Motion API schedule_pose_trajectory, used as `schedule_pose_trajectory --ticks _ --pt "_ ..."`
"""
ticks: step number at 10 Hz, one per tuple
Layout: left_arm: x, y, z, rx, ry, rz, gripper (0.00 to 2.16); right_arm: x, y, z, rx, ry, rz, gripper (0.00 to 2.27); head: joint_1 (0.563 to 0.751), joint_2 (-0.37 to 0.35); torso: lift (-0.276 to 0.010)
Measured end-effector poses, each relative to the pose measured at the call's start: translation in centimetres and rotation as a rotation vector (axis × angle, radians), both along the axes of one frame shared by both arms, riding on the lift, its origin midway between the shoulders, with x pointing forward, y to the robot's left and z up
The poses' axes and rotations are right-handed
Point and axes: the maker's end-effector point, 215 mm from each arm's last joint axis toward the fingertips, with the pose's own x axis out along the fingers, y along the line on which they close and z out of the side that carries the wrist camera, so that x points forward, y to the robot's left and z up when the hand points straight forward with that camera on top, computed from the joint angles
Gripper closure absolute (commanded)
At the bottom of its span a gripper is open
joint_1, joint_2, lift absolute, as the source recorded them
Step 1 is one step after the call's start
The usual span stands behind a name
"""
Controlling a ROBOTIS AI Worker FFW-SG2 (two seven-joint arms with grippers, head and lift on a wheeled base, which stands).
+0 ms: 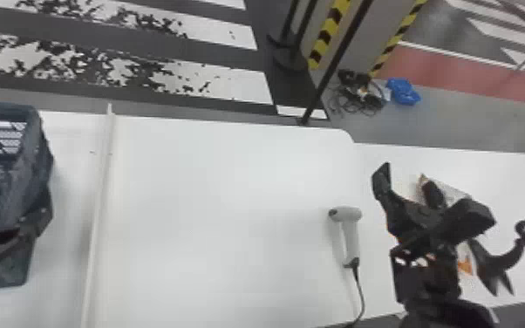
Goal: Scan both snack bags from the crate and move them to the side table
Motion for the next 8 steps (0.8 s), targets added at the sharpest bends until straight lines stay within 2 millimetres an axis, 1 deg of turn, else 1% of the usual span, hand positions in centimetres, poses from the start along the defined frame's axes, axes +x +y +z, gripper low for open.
schedule_pose_trajectory --ticks 1,2,3,4,5,6,7,8 --pt "0.0 -0.4 0.0 -0.003 0.0 -0.004 0.1 0.3 4.5 0.2 -0.029 -0.004 0.069 0.05 0.695 -0.301 -0.075" --pt "-0.1 -0.8 -0.1 -0.004 0.001 -0.007 0.1 0.2 8.4 0.6 -0.062 -0.023 0.121 0.05 0.695 -0.275 -0.075" --pt "-0.1 -1.2 -0.1 -0.006 0.002 -0.011 0.1 -0.1 12.2 1.5 -0.104 -0.058 0.17 0.05 0.695 -0.23 -0.075" --pt "-0.2 -1.5 -0.1 -0.008 0.002 -0.015 0.1 -0.6 15.3 2.3 -0.133 -0.095 0.208 0.04 0.695 -0.187 -0.075" --pt "-0.3 -1.8 -0.2 -0.009 0.004 -0.018 0.1 -1.3 18.1 2.2 -0.138 -0.106 0.243 0.03 0.695 -0.153 -0.075" --pt "-0.4 -2.2 -0.3 -0.01 0.006 -0.018 0.1 -1.7 20.2 1.6 -0.14 -0.094 0.275 0.03 0.695 -0.14 -0.075" --pt "-0.6 -2.6 -0.3 -0.013 0.002 -0.018 0.1 -2.0 22.4 0.3 -0.15 -0.05 0.312 0.02 0.695 -0.116 -0.075" --pt "-0.8 -3.2 0.1 -0.015 -0.018 -0.017 0.1 -2.2 24.4 -1.9 -0.161 0.04 0.348 0.02 0.695 -0.091 -0.075"
